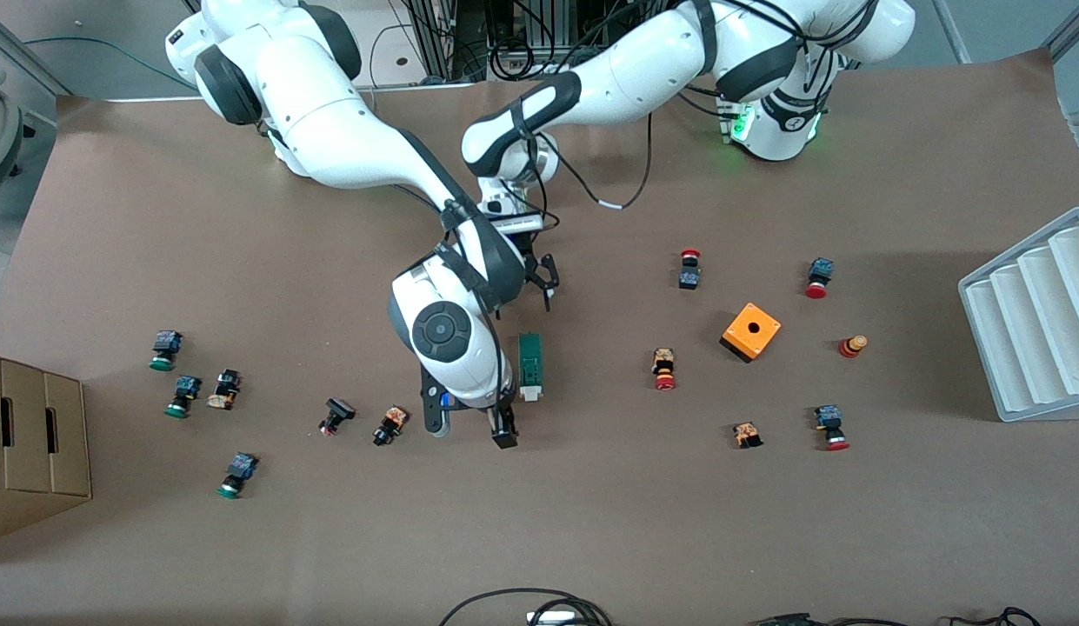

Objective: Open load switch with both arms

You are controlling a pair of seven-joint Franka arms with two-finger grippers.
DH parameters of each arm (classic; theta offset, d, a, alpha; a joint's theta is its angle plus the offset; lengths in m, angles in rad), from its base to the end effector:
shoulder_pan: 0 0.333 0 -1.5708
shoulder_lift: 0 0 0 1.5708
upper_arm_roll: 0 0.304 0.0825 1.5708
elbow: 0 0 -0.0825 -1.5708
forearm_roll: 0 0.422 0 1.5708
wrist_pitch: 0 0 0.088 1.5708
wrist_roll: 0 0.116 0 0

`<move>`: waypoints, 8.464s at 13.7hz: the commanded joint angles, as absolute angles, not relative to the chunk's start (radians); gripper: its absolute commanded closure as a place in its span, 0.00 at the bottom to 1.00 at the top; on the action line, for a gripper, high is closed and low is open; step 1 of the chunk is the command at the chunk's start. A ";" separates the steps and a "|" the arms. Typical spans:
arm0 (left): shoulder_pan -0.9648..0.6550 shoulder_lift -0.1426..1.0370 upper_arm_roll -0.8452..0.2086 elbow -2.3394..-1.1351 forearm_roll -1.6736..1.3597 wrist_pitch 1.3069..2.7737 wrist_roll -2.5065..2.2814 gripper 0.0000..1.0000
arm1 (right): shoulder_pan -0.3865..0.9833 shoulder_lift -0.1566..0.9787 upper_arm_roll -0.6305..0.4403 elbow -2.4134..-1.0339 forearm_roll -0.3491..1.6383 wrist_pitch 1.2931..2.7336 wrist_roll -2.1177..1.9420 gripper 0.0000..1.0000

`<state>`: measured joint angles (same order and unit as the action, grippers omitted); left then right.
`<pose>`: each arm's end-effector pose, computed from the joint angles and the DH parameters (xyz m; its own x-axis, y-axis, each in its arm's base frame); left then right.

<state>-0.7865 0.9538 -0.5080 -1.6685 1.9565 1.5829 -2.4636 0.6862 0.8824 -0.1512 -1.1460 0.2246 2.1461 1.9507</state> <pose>0.3132 -0.5979 0.0800 0.1841 0.0288 0.9825 0.1405 -0.9901 0.0027 0.6677 0.4484 0.2501 0.1108 -0.9859 -0.1255 -0.9914 -0.1008 -0.0835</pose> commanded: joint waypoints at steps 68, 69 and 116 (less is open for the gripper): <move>-0.749 1.215 -0.505 -1.500 2.181 1.589 -2.549 0.50 | 0.604 0.994 -0.138 -1.121 0.755 2.141 1.980 0.14; -0.749 1.215 -0.505 -1.500 2.180 1.589 -2.551 0.50 | 0.609 1.006 -0.140 -1.120 0.755 2.143 1.980 0.16; -0.755 1.259 -0.506 -1.500 2.184 1.588 -2.617 0.47 | 0.574 0.999 -0.081 -1.137 0.770 2.043 2.129 0.59</move>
<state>-0.7420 1.1681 -0.5027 -1.5318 2.1644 1.5692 -2.5701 0.5840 1.0167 -0.0931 -1.1295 0.7429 2.0821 2.1212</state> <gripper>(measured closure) 0.463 0.573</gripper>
